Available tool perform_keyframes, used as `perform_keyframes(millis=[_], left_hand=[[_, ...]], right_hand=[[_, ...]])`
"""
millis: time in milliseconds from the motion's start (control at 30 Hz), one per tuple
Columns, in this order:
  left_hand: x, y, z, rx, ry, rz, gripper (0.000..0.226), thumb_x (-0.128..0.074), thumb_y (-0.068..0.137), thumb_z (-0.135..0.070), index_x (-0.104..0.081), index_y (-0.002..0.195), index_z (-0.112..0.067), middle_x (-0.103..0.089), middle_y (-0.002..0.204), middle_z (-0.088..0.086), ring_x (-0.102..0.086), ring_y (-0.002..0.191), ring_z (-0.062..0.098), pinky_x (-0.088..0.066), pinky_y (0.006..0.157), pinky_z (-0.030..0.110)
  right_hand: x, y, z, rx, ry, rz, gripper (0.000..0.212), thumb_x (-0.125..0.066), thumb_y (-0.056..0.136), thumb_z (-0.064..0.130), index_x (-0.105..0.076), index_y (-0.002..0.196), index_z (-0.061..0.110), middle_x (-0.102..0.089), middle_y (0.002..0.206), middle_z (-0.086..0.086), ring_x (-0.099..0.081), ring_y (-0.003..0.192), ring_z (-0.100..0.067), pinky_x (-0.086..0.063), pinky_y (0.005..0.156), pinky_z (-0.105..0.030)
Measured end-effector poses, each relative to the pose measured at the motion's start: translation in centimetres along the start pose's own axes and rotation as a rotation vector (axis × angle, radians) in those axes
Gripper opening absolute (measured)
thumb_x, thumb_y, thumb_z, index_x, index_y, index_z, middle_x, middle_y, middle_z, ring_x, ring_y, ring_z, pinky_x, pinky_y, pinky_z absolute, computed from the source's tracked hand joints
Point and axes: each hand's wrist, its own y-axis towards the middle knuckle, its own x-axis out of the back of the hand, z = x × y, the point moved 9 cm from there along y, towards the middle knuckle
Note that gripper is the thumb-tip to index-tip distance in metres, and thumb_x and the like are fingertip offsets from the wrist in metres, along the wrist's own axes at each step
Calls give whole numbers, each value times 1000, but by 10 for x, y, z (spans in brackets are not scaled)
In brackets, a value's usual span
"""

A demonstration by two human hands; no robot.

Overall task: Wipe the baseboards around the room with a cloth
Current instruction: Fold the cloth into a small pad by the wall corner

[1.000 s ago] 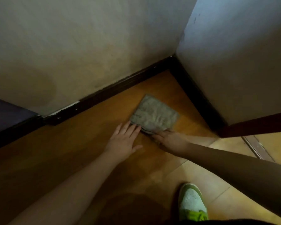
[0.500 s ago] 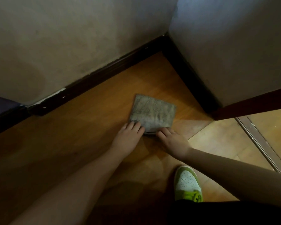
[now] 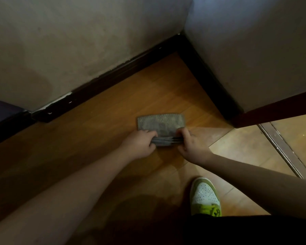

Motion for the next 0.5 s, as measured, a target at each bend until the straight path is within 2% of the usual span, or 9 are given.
perform_keyframes(millis=[67, 133, 200, 300, 433, 500], left_hand=[[4, -2, 7, 46, -166, -7, 21, -54, 96, -24, -60, 115, -28, -59, 101, -7, -52, 76, 3, -37, 60, 21], [13, -2, 18, 97, -287, -67, 19, -59, 96, -23, -63, 114, -27, -55, 99, -10, -53, 80, 5, -38, 62, 20], [23, -3, 30, 156, -388, -153, 19, -62, 96, -25, -64, 114, -25, -55, 102, -9, -53, 89, 9, -39, 66, 21], [31, -6, 49, 271, -471, -283, 17, -66, 95, -26, -66, 112, -21, -55, 101, -8, -50, 89, 7, -36, 63, 16], [31, -4, 59, 365, -458, -330, 22, -67, 94, -24, -65, 115, -15, -60, 113, 2, -55, 104, 18, -39, 79, 25], [31, -3, 63, 402, -440, -354, 25, -67, 94, -24, -64, 118, -14, -62, 119, 6, -57, 110, 24, -40, 81, 29]], right_hand=[[-3, 0, 1, -5, 119, 70, 49, -66, 86, 22, -40, 128, 21, -48, 105, 12, -49, 86, -3, -32, 69, -3], [-4, 3, -1, -27, 164, 99, 49, -69, 88, 26, -43, 129, 20, -49, 108, 13, -55, 92, -4, -37, 72, -4], [3, 9, -8, -103, 180, 39, 42, -69, 90, 26, -48, 126, 20, -50, 107, 13, -56, 91, -5, -41, 70, -6], [16, 22, -21, -222, 214, -61, 29, -65, 92, 29, -56, 119, 21, -53, 105, 12, -54, 90, -4, -38, 69, -7], [24, 44, -27, -269, 232, -60, 25, -64, 93, 34, -62, 115, 22, -57, 102, 10, -52, 90, -7, -41, 73, -18], [23, 53, -28, -276, 203, -59, 24, -65, 93, 34, -62, 113, 22, -59, 102, 7, -52, 89, -8, -41, 74, -22]])
